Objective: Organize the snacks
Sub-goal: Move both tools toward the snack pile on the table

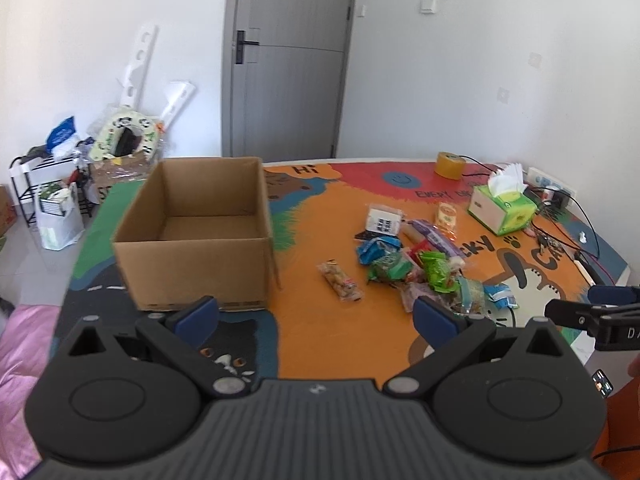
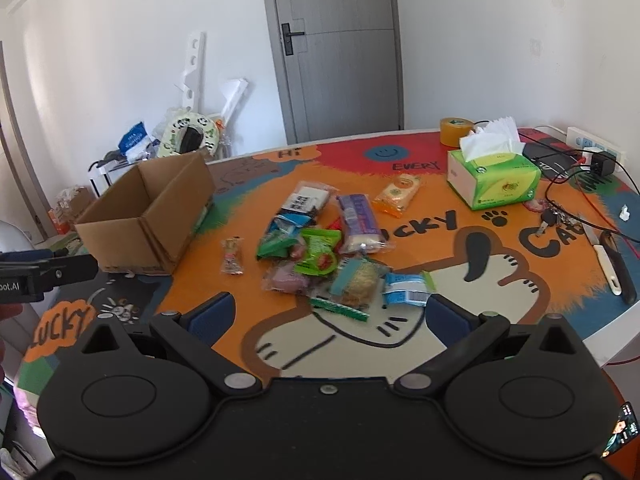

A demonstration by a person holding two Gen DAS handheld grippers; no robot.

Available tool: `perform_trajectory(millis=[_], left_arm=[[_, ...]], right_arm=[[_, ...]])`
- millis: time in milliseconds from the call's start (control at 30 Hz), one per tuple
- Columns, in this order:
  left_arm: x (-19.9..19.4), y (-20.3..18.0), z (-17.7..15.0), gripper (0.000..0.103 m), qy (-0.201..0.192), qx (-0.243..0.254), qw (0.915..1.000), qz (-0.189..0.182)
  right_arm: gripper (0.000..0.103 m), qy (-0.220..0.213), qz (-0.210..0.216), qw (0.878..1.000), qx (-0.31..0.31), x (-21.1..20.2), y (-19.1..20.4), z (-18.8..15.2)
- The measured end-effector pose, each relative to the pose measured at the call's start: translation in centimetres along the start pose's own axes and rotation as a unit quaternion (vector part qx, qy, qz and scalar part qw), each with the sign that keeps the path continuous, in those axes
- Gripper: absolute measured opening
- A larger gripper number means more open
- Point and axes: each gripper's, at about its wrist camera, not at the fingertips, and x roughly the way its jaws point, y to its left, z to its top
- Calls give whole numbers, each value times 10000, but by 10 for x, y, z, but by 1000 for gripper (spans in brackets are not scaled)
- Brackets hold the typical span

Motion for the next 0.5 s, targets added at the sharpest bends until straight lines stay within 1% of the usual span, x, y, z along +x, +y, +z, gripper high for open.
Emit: perform_trajectory(millis=[33,67,167,200,233,333,433,500], left_arm=[[5,-2,1,103,15,-1,10000,-50],[10,-4,2,103,-95,52,9999,-57],[23,-9,5,103,-51,28,9999,-159],[28,-10,5,103,-36,99,9999,-126],[30,-10,6,103,-4,-19,9997,-248],[41,-11,7,102,77,-9,9995,-290],[53,-12,9,101,69,8,9995,-300],[60,-14,9,101,59,-10,9994,-346]], right_arm=[[103,-11,-19,10000,33,2,-4,0],[103,-26,-28,10000,86,4,-8,1],[103,-32,-44,9997,245,12,-19,3],[103,-46,-64,9996,278,14,-22,3],[103,-61,-82,9995,293,16,-24,3],[103,-62,-118,9995,283,24,-28,2],[94,-25,-145,9995,263,34,-31,0],[85,34,-98,9996,280,40,-34,-1]])
